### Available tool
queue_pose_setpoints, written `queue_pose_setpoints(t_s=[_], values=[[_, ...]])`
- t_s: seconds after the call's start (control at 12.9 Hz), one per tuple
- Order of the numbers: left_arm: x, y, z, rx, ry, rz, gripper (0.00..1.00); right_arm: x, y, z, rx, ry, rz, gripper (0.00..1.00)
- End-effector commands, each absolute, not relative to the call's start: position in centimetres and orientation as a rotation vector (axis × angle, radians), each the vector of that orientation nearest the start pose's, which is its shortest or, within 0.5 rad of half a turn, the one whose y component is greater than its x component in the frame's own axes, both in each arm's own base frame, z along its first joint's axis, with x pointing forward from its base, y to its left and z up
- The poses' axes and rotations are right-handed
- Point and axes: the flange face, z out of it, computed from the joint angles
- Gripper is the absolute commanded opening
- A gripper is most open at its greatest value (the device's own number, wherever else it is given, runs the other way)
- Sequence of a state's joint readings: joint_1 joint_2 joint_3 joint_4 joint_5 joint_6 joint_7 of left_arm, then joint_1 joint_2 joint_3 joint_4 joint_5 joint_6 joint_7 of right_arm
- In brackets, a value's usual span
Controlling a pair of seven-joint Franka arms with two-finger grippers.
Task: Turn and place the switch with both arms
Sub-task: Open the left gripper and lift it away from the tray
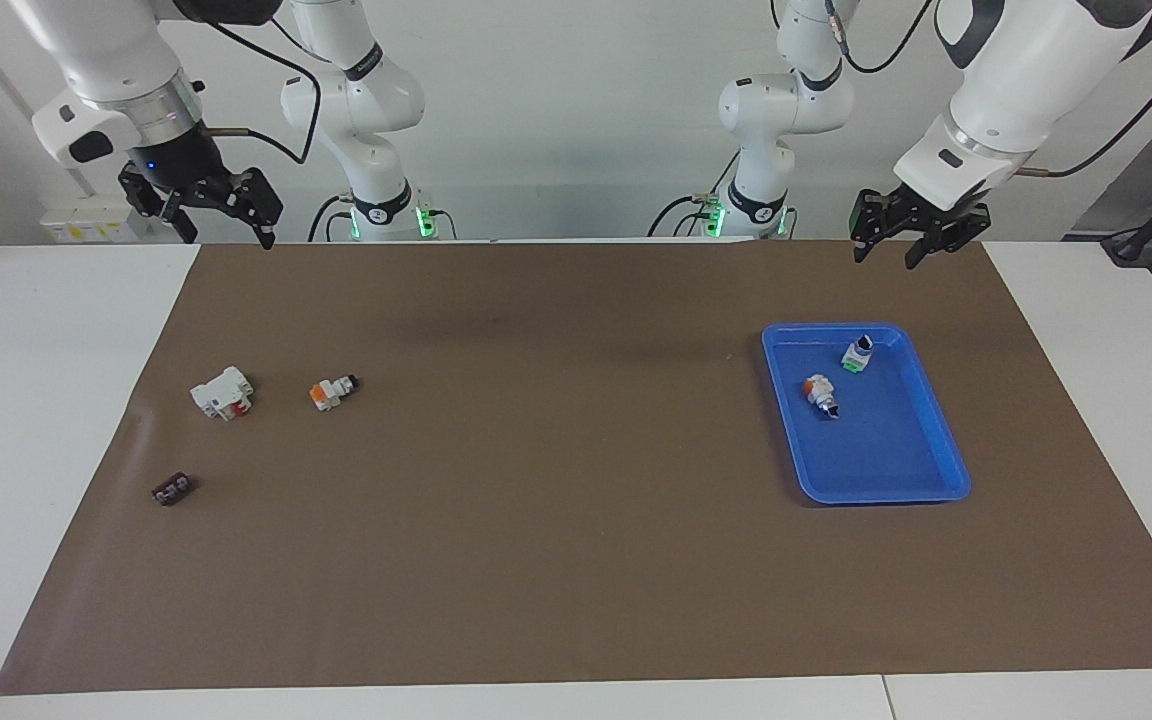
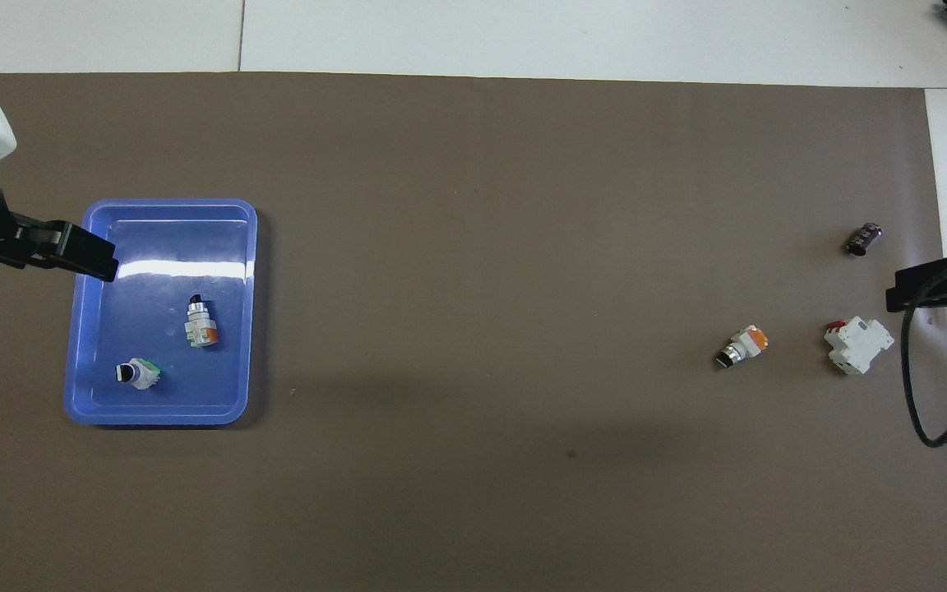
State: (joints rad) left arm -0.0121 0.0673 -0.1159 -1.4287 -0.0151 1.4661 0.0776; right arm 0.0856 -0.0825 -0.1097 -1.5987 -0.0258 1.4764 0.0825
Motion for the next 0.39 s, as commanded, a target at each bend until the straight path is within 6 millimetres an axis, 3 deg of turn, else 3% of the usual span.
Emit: queue_pose_setpoints(t_s=[0.0, 0.31], values=[[56.68, -6.57, 64.7, -3.135, 0.318, -0.029, 1.0, 51.59, -1.54, 64.97, -3.135, 0.173, 0.004, 1.0], [56.49, -6.51, 64.13, -3.134, 0.316, -0.022, 1.0, 51.64, -1.3, 65.0, -3.135, 0.173, -0.001, 1.0]])
